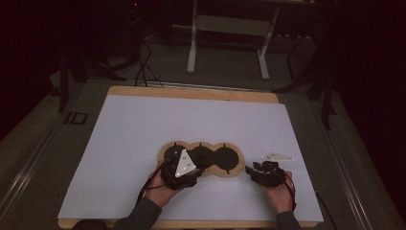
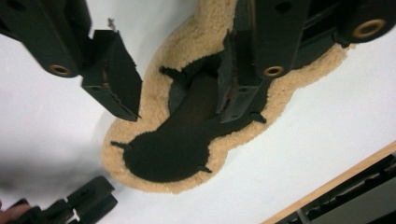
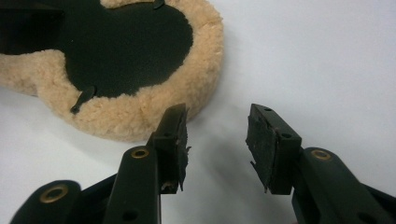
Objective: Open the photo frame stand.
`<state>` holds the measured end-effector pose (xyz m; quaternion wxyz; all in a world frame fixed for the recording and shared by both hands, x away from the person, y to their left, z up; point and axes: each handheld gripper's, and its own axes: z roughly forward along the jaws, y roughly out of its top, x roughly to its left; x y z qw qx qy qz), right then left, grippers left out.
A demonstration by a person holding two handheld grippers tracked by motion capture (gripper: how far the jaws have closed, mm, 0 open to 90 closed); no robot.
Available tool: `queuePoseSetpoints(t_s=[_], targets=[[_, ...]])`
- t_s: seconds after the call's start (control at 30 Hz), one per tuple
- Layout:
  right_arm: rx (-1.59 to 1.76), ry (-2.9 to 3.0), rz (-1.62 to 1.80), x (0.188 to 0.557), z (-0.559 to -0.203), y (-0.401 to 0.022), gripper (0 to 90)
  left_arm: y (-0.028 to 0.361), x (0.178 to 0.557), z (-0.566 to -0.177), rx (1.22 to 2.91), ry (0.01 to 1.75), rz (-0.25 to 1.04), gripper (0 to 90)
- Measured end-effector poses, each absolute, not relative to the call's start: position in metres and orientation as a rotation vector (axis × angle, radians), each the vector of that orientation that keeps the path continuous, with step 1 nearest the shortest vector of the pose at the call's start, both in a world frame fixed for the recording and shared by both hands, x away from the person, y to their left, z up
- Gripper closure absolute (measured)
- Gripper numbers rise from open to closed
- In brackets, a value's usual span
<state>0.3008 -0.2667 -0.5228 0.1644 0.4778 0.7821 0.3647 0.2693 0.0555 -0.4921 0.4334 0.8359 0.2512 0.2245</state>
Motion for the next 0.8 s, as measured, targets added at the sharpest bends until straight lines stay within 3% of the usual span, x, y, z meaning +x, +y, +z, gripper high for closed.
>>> queuePoseSetpoints(t_s=[0.27,0.5,0.6,0.8], targets=[[1.362,2.231,1.037,0.301,-0.523,-0.267,55.9,0.049,0.285,-0.506,2.149,0.621,0.570,42.0],[1.365,2.228,1.035,0.301,-0.523,-0.267,55.6,0.042,0.300,-0.517,2.198,0.647,0.585,49.4],[1.367,2.222,1.039,0.301,-0.522,-0.268,55.8,0.042,0.304,-0.517,2.217,0.659,0.596,59.5],[1.366,2.223,1.043,0.301,-0.522,-0.268,55.7,0.037,0.305,-0.515,2.210,0.639,0.603,55.4]])
